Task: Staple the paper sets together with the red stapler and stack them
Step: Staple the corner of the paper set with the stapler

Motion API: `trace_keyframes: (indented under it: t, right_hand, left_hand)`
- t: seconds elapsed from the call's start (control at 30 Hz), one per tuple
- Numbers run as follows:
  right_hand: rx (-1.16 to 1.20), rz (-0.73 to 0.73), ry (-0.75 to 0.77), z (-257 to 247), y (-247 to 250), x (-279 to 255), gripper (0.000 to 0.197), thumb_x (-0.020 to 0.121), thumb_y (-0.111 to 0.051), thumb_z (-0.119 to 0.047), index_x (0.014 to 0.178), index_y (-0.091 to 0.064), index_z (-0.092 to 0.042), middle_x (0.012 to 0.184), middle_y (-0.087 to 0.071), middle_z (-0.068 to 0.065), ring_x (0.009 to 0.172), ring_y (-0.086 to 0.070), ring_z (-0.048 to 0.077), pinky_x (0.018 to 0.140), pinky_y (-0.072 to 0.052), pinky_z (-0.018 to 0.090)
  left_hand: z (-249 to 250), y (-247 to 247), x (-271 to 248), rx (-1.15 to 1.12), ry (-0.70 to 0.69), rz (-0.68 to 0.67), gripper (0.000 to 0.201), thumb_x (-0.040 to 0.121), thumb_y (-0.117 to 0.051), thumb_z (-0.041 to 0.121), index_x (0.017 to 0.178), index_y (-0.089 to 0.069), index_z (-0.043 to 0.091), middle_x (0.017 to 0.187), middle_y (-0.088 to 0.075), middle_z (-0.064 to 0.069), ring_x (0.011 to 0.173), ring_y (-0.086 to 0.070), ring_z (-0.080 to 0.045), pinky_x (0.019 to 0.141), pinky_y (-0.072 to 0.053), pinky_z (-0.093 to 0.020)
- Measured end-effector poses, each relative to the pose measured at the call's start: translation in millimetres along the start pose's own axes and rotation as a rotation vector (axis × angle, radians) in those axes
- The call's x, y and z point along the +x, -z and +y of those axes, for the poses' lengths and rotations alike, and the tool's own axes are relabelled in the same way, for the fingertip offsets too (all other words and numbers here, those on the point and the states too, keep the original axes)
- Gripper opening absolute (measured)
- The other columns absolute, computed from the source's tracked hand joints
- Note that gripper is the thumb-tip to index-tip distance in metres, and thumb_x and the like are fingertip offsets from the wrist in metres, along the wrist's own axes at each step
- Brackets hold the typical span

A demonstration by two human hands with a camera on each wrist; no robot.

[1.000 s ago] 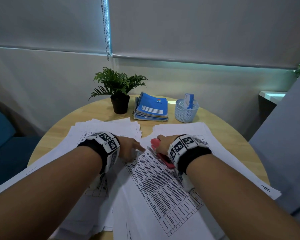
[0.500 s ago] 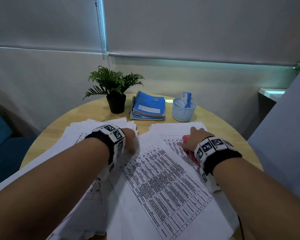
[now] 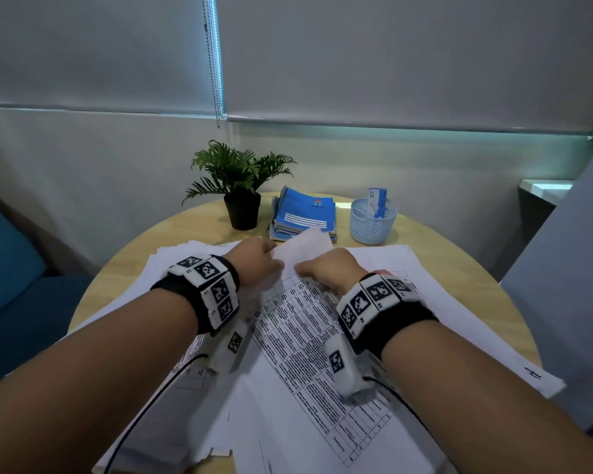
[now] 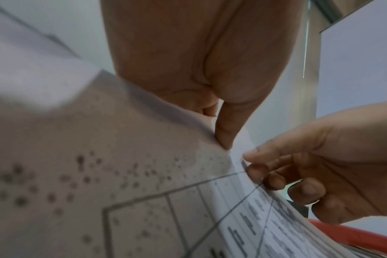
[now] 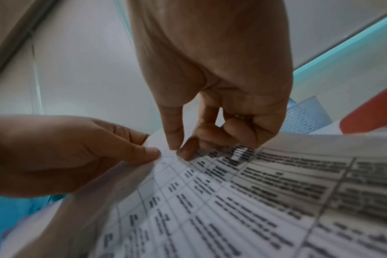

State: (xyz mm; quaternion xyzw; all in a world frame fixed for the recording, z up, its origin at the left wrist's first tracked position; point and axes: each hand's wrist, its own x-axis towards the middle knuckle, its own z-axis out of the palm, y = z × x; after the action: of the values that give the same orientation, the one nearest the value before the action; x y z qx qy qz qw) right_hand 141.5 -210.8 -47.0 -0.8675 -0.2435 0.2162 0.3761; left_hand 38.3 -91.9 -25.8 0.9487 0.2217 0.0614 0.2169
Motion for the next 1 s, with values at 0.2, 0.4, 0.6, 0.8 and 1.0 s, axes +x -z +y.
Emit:
trace_keyframes:
  t: [0.2, 0.4, 0.6, 0.8, 1.0]
  right_hand:
    - [0.085, 0.017, -0.04, -14.6, -8.8, -12.7, 0.026, 0.071, -0.077, -0.031, 0.078, -0.062, -0.012, 0.067, -0.056, 0.003, 0.06, -0.054, 0.015, 0.051, -0.038, 0.024]
    - [0.057, 0.006, 0.116, -15.0, -11.6, -23.9, 0.015, 0.079, -0.069, -0.022, 0.077, -0.066, -0.007, 0.067, -0.057, 0.002, 0.061, -0.052, 0.014, 0.056, -0.04, 0.024]
    - [-0.123, 0.117, 0.439, -6.9, -15.5, -30.0, 0.027, 0.086, -0.06, -0.015, 0.064, -0.046, -0.022, 0.075, -0.045, -0.007, 0.062, -0.044, 0.004, 0.062, -0.041, 0.019]
    - [-0.63, 0.264, 0.663, -7.2, -15.4, -33.2, 0.018, 0.096, -0.045, -0.025, 0.098, -0.054, -0.01, 0.104, -0.046, 0.006, 0.076, -0.056, 0.029, 0.061, -0.043, 0.038]
    - [-0.463, 0.282, 0.608, -10.2, -10.0, -32.6, 0.016, 0.093, -0.054, -0.024, 0.095, -0.063, -0.012, 0.093, -0.063, 0.005, 0.083, -0.06, 0.025, 0.068, -0.048, 0.034]
  left_hand:
    - [-5.7, 3.0, -11.4, -0.096, -0.052, 0.052, 0.019, 0.091, -0.055, 0.022, 0.099, -0.06, 0.005, 0.087, -0.055, -0.007, 0.082, -0.049, -0.02, 0.067, -0.032, -0.024]
    - [-9.8, 3.7, -17.2, -0.191, -0.024, 0.077, 0.027, 0.091, -0.055, 0.021, 0.115, -0.059, 0.008, 0.109, -0.062, -0.009, 0.102, -0.056, -0.024, 0.078, -0.038, -0.024]
    - [-9.1, 7.5, -14.5, -0.204, 0.033, 0.052, 0.014, 0.089, -0.057, 0.025, 0.094, -0.057, 0.011, 0.085, -0.058, -0.003, 0.085, -0.053, -0.02, 0.072, -0.039, -0.026]
    - [-6.2, 8.7, -15.8, -0.162, -0.002, 0.064, 0.021, 0.091, -0.058, 0.034, 0.084, -0.054, 0.014, 0.072, -0.053, 0.001, 0.077, -0.049, -0.017, 0.068, -0.034, -0.025]
    - [-4.9, 10.7, -15.2, -0.172, -0.019, 0.068, 0.028, 0.092, -0.056, 0.032, 0.099, -0.061, 0.005, 0.091, -0.062, -0.008, 0.085, -0.056, -0.02, 0.073, -0.04, -0.026]
